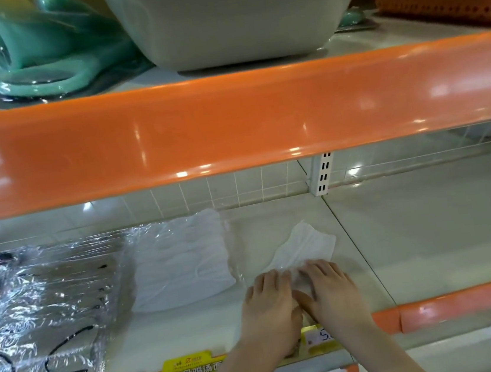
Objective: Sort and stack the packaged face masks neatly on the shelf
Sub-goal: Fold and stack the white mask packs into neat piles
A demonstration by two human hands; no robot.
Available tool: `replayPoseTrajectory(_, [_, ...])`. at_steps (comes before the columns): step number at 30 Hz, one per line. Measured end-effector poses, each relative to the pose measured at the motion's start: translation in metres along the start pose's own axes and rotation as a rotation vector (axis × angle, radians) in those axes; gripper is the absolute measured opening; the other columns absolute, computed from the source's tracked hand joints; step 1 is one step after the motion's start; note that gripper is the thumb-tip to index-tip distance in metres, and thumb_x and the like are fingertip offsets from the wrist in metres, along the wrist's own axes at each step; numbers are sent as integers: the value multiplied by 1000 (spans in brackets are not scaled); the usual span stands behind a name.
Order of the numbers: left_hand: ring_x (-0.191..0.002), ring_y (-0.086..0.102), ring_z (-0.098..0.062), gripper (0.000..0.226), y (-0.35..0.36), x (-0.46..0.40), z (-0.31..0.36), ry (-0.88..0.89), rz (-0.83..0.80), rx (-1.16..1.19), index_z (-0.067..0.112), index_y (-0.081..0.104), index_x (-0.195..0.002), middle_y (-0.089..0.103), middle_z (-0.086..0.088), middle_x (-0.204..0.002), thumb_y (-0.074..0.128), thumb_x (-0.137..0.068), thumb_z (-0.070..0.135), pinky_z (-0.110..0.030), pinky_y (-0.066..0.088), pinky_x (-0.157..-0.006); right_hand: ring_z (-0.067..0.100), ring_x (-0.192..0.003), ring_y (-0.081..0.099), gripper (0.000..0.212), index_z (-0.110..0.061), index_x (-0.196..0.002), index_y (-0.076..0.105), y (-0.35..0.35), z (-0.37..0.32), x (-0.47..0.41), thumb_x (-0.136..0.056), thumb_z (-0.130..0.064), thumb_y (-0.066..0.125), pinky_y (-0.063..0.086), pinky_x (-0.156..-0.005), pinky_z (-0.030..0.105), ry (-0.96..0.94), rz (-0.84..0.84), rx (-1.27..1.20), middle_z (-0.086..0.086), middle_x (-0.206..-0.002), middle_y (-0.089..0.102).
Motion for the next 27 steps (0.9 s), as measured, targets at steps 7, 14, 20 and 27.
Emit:
replayPoseTrajectory(7, [-58, 60, -13, 69, -1, -11, 7, -27, -83, -133, 21, 70, -80, 58, 6, -66, 90, -24, 56, -24, 47, -43, 15, -82, 64, 21, -24, -89, 67, -12, -4, 5, -81, -35, 50, 51, -63, 28, -45, 192, -47, -11, -91, 67])
replayPoseTrajectory(14, [-88, 60, -15, 35, -19, -16, -8, -154, -71, 51, 21, 60, -107, 60, 6, -97, 71, -74, 15, -26, 44, -66, 11, -96, 59, 40, -26, -103, 66, -12, -2, 7, -76, -51, 50, 51, -75, 28, -147, 111, -31, -13, -105, 65])
replayPoseTrajectory(20, [-104, 58, -10, 25, -49, -27, -29, -183, -119, 403, 27, 61, -116, 64, 10, -113, 52, -95, 18, -25, 44, -83, 14, -101, 56, 34, -26, -106, 65, -35, 2, 0, -76, -30, 50, 50, -80, 31, -231, 225, 1, -10, -110, 63])
replayPoseTrajectory(27, [-107, 56, -6, 42, -90, -24, -49, 10, -57, 43, 28, 60, -121, 59, 16, -118, 34, -98, 51, -26, 42, -88, 19, -70, 60, 22, -19, -79, 66, -62, -6, -16, -83, -15, 45, 48, -57, 31, -224, 403, 5, -8, -80, 62])
Point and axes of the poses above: each hand's wrist, its own x-axis away from the middle knuckle, its own y-axis out of the palm, z = x × y, the point moved 7 cm from there along -x, towards the middle knuckle
